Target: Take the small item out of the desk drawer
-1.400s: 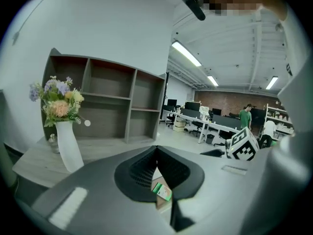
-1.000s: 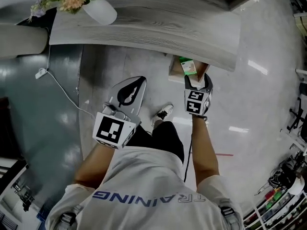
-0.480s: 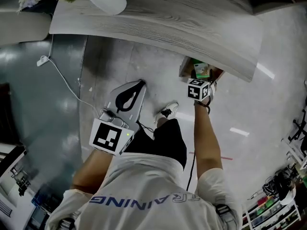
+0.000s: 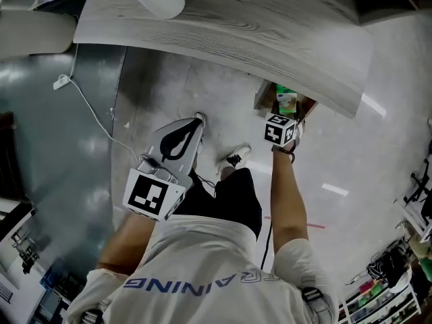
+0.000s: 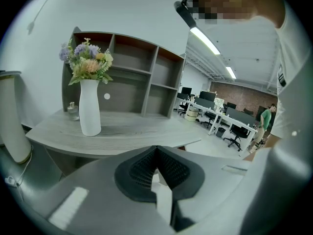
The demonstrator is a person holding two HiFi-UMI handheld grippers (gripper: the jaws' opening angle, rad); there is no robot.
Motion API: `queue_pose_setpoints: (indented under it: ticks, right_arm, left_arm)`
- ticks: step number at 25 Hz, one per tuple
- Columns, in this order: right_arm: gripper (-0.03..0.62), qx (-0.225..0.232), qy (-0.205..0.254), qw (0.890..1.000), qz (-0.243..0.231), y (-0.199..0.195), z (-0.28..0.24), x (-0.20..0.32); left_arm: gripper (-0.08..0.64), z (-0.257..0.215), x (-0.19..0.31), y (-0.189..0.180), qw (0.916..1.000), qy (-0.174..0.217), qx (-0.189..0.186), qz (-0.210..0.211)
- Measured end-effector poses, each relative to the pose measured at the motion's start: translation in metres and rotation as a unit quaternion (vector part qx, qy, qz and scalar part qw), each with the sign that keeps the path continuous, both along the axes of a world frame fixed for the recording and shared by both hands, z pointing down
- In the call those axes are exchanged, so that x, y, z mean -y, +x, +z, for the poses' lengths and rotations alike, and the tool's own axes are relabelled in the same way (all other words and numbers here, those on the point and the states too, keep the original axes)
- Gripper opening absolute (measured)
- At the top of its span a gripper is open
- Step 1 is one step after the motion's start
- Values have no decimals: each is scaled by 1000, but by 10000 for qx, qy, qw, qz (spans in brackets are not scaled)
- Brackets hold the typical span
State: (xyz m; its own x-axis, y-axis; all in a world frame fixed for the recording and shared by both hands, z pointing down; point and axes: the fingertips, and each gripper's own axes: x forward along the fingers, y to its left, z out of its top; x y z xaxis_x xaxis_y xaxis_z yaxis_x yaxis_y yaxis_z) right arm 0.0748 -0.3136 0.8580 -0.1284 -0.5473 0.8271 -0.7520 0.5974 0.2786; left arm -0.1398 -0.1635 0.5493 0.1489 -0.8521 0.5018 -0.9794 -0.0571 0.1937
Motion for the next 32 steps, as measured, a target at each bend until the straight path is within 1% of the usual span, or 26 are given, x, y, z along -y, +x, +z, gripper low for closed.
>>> queue_pose_setpoints:
  ticks: [8, 13, 17, 21, 22, 25, 26, 28, 32]
  right_arm:
    - [314, 641, 294, 9975, 36, 15, -78, -27]
    - [314, 1267, 694, 9892, 236, 23, -159, -39]
    - [314, 1801, 1169, 9762, 313, 14, -232, -39]
    - [314, 2273, 1519, 9617, 183, 17, -321, -67]
    - [314, 2359, 1634, 9579, 126, 10, -335, -66]
    - [314, 2550, 1951, 9471, 5, -30, -349, -43]
    - [314, 2609, 2044, 9435, -25, -37, -357, -39]
    - [314, 2746, 2243, 9350, -89, -40, -385, -41]
    - [314, 3050, 2595, 9161, -210, -33, -443, -48]
  left_arm:
    - [-2, -40, 8, 14, 9988, 429, -29, 240]
    - [-2, -69, 8, 24, 9967, 722, -86, 351]
    - [-2, -94, 11, 21, 9924, 1148, -16, 431]
    - [-2, -142, -12, 29, 9881, 1473, 69, 443]
    - [-2, -144, -9, 24, 9868, 1556, 66, 449]
    - [-2, -121, 16, -14, 9826, 1794, -8, 473]
    - [-2, -119, 20, -21, 9815, 1854, -23, 482]
    - [-2, -128, 20, -22, 9791, 1972, -19, 501]
    - [-2, -156, 15, -10, 9733, 2228, 41, 549]
